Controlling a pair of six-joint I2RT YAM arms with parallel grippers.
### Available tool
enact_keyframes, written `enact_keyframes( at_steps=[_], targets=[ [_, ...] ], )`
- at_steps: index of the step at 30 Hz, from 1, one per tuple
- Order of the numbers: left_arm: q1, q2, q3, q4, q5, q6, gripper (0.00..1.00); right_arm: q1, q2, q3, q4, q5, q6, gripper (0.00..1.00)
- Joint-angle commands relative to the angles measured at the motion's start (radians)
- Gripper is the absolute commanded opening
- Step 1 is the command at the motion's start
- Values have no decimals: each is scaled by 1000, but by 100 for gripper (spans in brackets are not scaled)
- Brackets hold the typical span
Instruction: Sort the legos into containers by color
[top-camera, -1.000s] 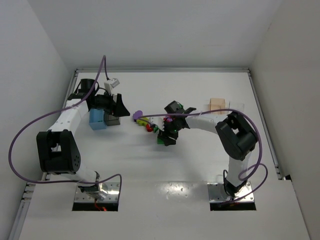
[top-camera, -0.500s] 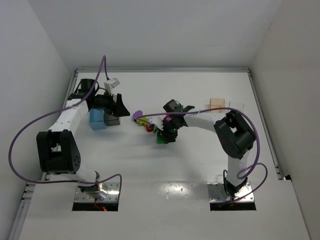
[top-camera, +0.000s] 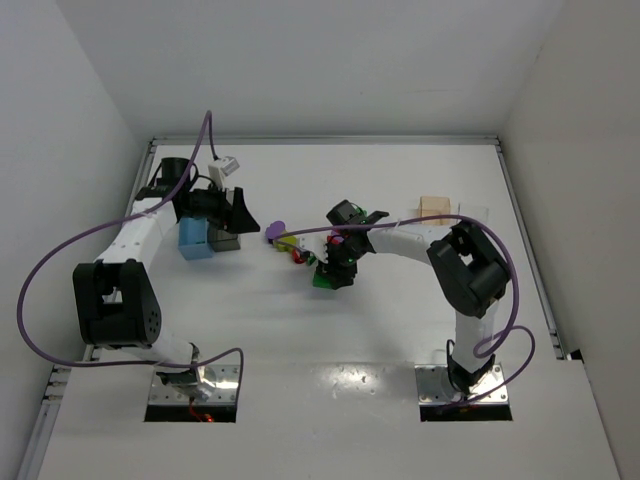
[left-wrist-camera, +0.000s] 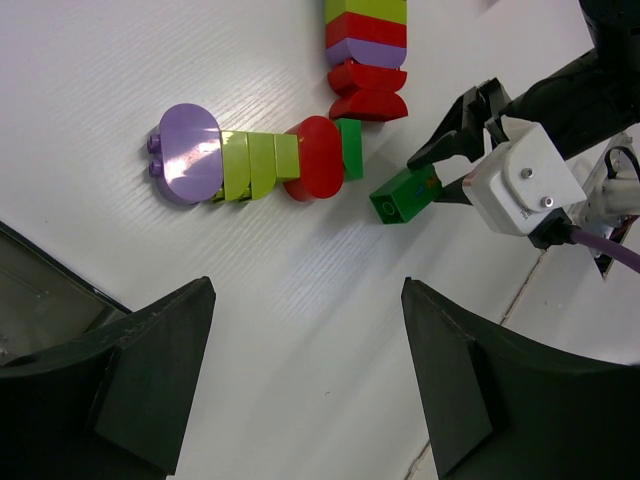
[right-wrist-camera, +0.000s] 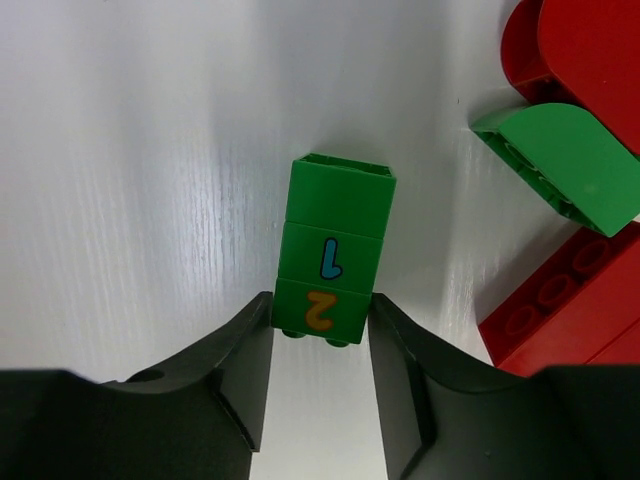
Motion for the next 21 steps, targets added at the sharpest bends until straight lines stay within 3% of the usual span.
enact_keyframes(
  at_steps=[1, 5, 12, 21],
  targets=[
    [11, -11, 24, 25, 33, 11, 82, 5, 4, 42, 3, -12, -10, 45],
    [11, -11, 24, 25, 33, 20, 82, 5, 15, 52, 3, -12, -10, 53],
    [11, -11, 15, 25, 33, 20, 82, 5, 24, 52, 3, -12, -10, 51],
    [11, -20, 6, 25, 33, 20, 82, 5, 15, 43, 3, -30, -10, 18]
  ],
)
